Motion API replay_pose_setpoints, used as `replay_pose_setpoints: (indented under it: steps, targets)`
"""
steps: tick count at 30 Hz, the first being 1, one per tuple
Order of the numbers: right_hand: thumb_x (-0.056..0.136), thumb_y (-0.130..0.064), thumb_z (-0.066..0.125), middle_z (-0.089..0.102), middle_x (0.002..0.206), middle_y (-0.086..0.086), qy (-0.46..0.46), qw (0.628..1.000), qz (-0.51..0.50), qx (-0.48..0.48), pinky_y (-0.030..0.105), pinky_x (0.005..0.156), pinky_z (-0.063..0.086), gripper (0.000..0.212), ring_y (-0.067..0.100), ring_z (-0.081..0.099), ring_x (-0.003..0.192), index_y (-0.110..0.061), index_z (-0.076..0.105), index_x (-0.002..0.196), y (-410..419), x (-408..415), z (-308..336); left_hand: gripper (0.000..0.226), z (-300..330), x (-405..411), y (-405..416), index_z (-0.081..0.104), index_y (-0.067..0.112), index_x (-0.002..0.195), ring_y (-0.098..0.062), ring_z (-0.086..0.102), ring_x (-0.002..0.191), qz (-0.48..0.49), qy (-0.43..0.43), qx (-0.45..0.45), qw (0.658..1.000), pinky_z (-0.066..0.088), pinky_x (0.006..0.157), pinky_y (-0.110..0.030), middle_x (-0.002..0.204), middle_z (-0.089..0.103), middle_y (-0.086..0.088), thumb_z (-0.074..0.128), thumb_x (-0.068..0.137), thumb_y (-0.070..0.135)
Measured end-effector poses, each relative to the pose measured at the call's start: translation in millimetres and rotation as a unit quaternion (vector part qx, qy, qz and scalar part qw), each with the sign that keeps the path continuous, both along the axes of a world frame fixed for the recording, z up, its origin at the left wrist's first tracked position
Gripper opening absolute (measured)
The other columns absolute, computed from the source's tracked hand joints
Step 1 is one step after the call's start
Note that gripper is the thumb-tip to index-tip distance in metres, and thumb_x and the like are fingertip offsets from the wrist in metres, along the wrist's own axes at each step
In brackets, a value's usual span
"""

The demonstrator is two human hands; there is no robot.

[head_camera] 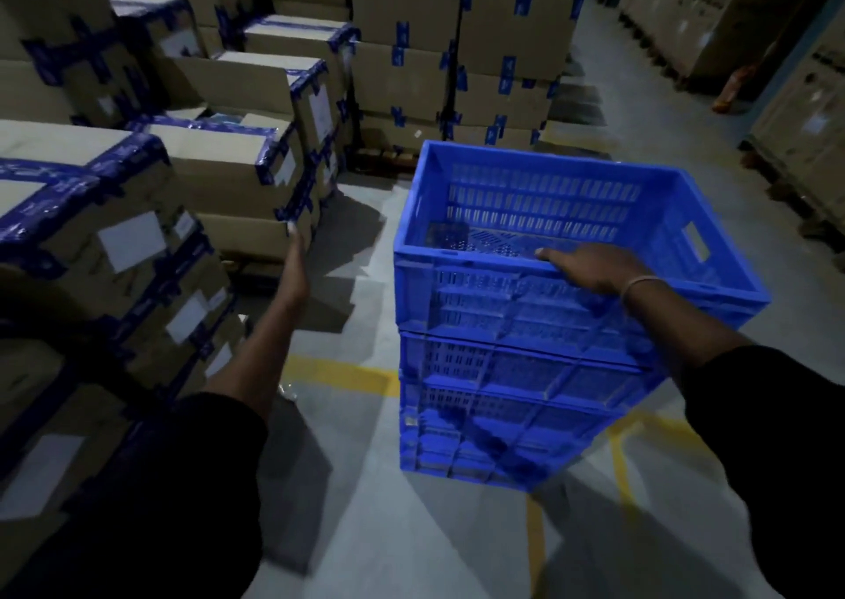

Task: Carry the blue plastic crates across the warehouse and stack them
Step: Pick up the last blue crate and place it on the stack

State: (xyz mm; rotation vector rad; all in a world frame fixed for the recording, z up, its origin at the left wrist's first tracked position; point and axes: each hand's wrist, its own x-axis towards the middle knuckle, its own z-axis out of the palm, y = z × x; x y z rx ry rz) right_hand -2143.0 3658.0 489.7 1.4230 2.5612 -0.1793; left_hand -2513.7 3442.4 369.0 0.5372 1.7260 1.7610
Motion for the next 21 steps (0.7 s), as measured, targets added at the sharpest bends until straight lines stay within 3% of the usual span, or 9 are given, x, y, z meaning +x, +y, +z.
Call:
replay_pose_setpoints:
  steps: [3, 5, 7, 8, 11, 13, 18, 19, 21]
  targets:
    - [0.069, -0.096, 0.005, 0.058, 0.135, 0.011, -0.001, 1.0, 0.004, 0.002, 0.044, 0.099, 0.041, 0.101, 0.032, 0.056, 0.116, -0.032, 0.068, 0.115, 3, 0, -1, 0.116, -54, 34, 19, 0.035, 0.027, 0.155, -0.034, 0.04, 0.144, 0.002, -0.156, -0.06, 0.986, 0.035, 0.114, -0.06, 0.162, 0.034, -0.008, 0.032, 0.067, 0.102]
    - [0.067, -0.096, 0.0, 0.056, 0.138, 0.01, -0.011, 1.0, 0.006, 0.007, 0.044, 0.101, 0.041, 0.105, 0.031, 0.055, 0.119, -0.034, 0.066, 0.119, 3, 3, 0, 0.099, -46, 104, 34, 0.055, 0.017, 0.143, -0.028, 0.061, 0.125, -0.084, -0.156, -0.045, 0.983, 0.048, 0.106, -0.052, 0.144, 0.058, -0.014, 0.026, 0.084, 0.09]
    - [0.085, -0.083, 0.011, 0.053, 0.142, 0.01, -0.02, 1.0, 0.004, 0.014, 0.043, 0.103, 0.041, 0.079, 0.032, 0.053, 0.122, -0.035, 0.061, 0.124, 1, 5, 3, 0.075, -21, 147, 32, 0.066, 0.019, 0.127, -0.024, 0.072, 0.105, -0.129, -0.162, -0.017, 0.978, 0.059, 0.09, -0.042, 0.119, 0.074, -0.008, 0.022, 0.098, 0.072]
    - [0.089, -0.079, 0.015, 0.054, 0.141, 0.01, -0.018, 1.0, 0.009, 0.018, 0.043, 0.101, 0.042, 0.074, 0.032, 0.053, 0.122, -0.034, 0.061, 0.125, 1, 6, 2, 0.073, -25, 143, 34, 0.065, 0.02, 0.129, -0.024, 0.071, 0.109, -0.151, -0.136, -0.025, 0.979, 0.059, 0.092, -0.043, 0.121, 0.074, -0.007, 0.023, 0.099, 0.071]
    - [0.083, -0.085, 0.011, 0.062, 0.13, 0.008, -0.025, 0.999, -0.003, 0.038, 0.04, 0.088, 0.043, 0.09, 0.03, 0.059, 0.11, -0.025, 0.069, 0.117, 0, 2, -1, 0.107, -32, 105, 29, 0.039, 0.03, 0.154, -0.025, 0.036, 0.148, -0.164, -0.118, -0.068, 0.977, 0.026, 0.121, -0.057, 0.161, 0.037, -0.001, 0.033, 0.072, 0.098]
    - [0.077, -0.089, 0.007, 0.066, 0.122, 0.006, -0.026, 0.999, -0.005, 0.048, 0.037, 0.079, 0.046, 0.099, 0.029, 0.062, 0.099, -0.024, 0.07, 0.118, 0, 3, -4, 0.11, -13, 92, 27, 0.017, 0.035, 0.16, -0.02, 0.009, 0.156, -0.159, -0.102, -0.074, 0.979, 0.005, 0.125, -0.058, 0.17, 0.008, 0.005, 0.027, 0.072, 0.099]
    - [0.076, -0.09, 0.009, 0.068, 0.115, 0.004, 0.004, 0.998, -0.018, 0.053, 0.04, 0.085, 0.05, 0.094, 0.026, 0.062, 0.091, -0.027, 0.073, 0.104, -4, 6, -6, 0.08, 103, 105, 49, 0.016, 0.032, 0.161, -0.019, 0.006, 0.156, -0.103, 0.158, 0.005, 0.982, 0.009, 0.125, -0.053, 0.17, 0.009, 0.002, 0.021, 0.096, 0.077]
    - [0.077, -0.09, 0.01, 0.069, 0.111, 0.004, 0.009, 0.998, -0.023, 0.051, 0.04, 0.085, 0.051, 0.09, 0.025, 0.061, 0.087, -0.029, 0.072, 0.1, -5, 6, -6, 0.081, 116, 108, 60, 0.02, 0.033, 0.16, -0.021, 0.004, 0.157, -0.115, 0.24, -0.023, 0.964, 0.009, 0.125, -0.057, 0.169, 0.012, 0.0, 0.023, 0.094, 0.079]
    - [0.078, -0.088, 0.011, 0.069, 0.106, 0.003, 0.02, 0.998, -0.025, 0.061, 0.039, 0.084, 0.052, 0.087, 0.024, 0.06, 0.084, -0.029, 0.072, 0.1, -7, 6, -6, 0.086, 123, 118, 79, 0.018, 0.032, 0.16, -0.025, -0.004, 0.157, -0.177, 0.411, -0.127, 0.885, 0.002, 0.124, -0.06, 0.17, 0.01, -0.003, 0.024, 0.091, 0.082]
